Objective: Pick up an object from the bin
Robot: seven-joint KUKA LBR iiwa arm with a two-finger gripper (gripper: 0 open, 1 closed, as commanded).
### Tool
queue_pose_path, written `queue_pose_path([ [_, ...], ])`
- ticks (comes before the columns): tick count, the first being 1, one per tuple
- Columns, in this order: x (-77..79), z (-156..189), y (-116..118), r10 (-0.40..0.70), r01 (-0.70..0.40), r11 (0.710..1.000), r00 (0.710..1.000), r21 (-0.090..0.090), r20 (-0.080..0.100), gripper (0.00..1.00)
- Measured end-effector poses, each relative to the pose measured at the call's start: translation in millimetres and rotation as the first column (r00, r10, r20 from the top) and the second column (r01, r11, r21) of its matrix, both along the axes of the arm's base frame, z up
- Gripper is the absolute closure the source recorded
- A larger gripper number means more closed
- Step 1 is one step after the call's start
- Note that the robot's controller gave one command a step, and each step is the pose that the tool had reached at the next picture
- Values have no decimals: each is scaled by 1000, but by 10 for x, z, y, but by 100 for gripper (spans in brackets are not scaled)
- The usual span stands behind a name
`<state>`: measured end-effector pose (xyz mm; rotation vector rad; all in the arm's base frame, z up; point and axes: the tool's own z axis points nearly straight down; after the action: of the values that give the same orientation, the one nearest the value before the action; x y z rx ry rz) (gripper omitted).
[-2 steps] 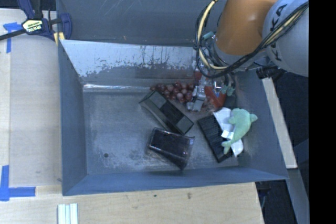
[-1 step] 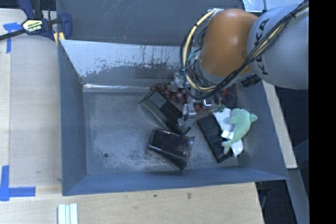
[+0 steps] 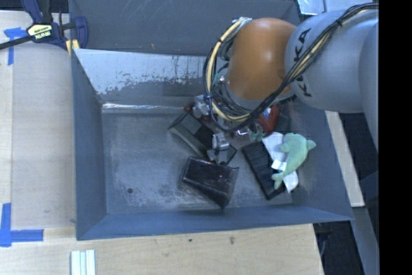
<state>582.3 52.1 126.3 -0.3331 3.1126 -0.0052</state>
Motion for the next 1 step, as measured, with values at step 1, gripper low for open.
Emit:
queue_pose_path([
  [1, -43, -250, 54, -248, 248, 969, 969, 5, 5, 0],
])
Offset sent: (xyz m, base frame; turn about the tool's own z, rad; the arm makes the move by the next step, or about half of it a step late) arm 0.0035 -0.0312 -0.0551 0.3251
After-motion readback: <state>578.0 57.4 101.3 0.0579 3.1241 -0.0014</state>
